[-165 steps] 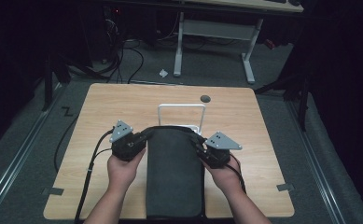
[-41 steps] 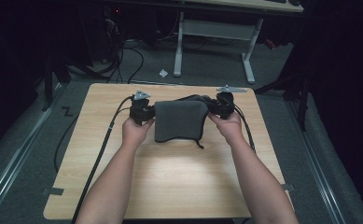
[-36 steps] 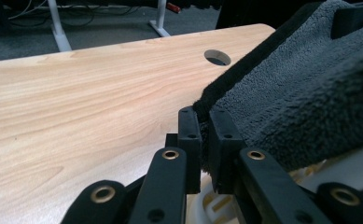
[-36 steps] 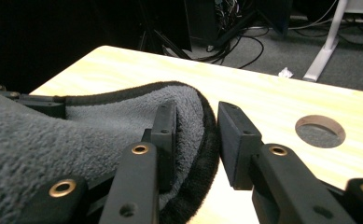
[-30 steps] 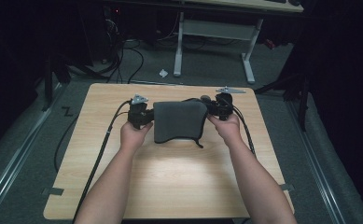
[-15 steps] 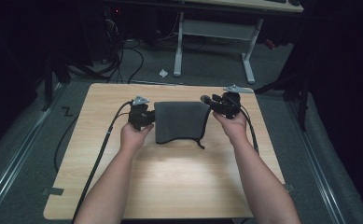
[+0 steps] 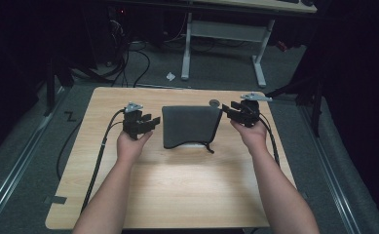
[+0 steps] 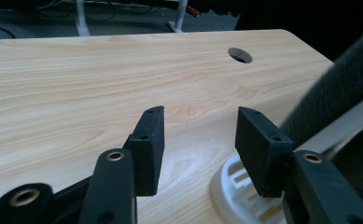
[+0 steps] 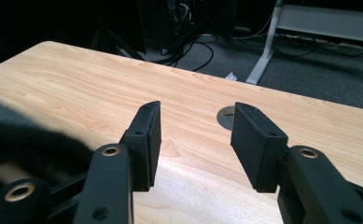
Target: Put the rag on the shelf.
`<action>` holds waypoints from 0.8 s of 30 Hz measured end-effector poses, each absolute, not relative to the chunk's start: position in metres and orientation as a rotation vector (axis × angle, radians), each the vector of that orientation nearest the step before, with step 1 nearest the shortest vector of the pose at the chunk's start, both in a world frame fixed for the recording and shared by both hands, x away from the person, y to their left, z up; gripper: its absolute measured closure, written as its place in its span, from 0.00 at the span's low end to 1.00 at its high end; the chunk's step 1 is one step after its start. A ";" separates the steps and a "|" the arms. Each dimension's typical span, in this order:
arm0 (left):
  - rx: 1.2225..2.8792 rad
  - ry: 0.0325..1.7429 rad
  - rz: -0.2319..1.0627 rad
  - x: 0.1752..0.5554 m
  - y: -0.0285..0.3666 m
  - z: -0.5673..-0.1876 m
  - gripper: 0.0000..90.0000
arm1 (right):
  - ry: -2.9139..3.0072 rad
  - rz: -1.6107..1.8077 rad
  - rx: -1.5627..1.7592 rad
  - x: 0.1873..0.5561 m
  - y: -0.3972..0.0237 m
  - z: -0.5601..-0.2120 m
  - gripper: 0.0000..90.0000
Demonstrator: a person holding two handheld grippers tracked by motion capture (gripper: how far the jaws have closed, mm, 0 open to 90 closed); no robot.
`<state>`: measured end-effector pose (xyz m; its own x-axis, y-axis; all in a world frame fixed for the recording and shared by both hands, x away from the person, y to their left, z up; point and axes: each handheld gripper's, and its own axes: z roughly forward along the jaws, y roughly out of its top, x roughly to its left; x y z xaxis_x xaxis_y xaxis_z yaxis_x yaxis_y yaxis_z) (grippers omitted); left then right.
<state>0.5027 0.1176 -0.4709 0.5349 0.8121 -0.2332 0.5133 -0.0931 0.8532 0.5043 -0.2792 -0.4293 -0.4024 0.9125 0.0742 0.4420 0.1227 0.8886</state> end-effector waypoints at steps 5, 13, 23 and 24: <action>1.749 1.100 0.372 0.486 0.130 -0.472 0.57 | 1.883 1.268 1.291 0.484 -0.283 -0.427 0.60; 1.763 1.056 0.380 0.441 0.141 -0.480 0.56 | 1.884 1.204 1.172 0.439 -0.277 -0.437 0.60; 1.786 1.013 0.323 0.366 0.156 -0.499 0.56 | 1.940 1.139 1.071 0.372 -0.256 -0.461 0.60; 1.790 1.014 0.321 0.361 0.157 -0.501 0.56 | 1.944 1.149 1.066 0.366 -0.254 -0.463 0.59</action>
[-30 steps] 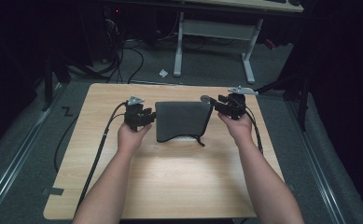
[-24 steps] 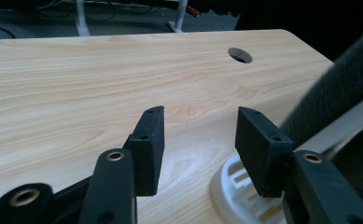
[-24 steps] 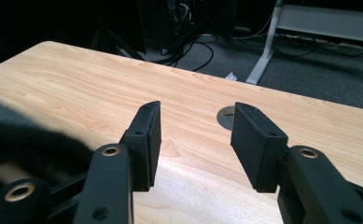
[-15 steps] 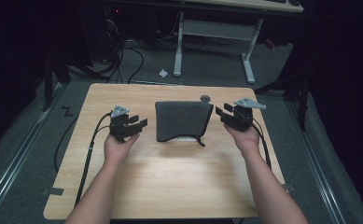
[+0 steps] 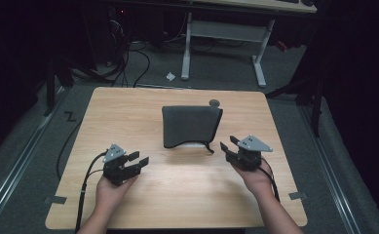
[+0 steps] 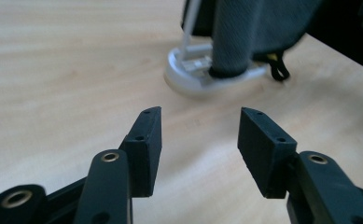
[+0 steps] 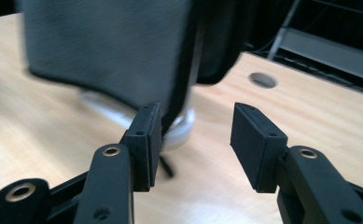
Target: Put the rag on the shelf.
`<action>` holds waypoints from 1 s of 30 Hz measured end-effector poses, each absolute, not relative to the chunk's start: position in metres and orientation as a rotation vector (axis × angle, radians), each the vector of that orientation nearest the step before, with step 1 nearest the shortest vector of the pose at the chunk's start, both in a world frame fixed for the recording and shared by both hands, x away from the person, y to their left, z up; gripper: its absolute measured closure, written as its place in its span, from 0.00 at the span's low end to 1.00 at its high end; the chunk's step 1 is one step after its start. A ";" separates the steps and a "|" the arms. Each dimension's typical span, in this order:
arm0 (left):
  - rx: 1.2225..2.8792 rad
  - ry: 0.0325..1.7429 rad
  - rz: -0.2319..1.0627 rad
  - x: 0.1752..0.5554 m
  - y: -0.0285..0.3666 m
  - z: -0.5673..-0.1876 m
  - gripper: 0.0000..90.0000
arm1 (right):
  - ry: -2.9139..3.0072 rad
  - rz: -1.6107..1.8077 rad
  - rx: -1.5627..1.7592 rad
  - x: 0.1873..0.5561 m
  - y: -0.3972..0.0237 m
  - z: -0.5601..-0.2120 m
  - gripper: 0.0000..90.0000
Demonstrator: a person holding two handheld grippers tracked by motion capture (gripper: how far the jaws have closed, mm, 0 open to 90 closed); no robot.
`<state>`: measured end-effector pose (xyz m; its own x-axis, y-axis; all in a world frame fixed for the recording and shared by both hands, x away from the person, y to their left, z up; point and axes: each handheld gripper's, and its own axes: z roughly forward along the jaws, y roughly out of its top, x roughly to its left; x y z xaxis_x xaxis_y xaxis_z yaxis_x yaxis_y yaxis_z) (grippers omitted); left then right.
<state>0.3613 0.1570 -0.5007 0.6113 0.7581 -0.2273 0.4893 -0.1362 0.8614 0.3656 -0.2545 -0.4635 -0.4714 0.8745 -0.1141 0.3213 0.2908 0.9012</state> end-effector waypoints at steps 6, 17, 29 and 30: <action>1.918 1.036 0.329 0.335 0.161 -0.513 0.53 | 2.010 1.067 1.070 0.338 -0.239 -0.479 0.55; 1.897 1.019 0.325 0.304 0.149 -0.521 0.51 | 2.088 1.020 1.144 0.308 -0.231 -0.519 0.52; 1.930 1.024 0.312 0.309 0.149 -0.528 0.50 | 2.113 1.014 1.186 0.318 -0.243 -0.527 0.52; 1.930 1.025 0.313 0.309 0.149 -0.528 0.50 | 2.115 1.014 1.182 0.318 -0.244 -0.527 0.52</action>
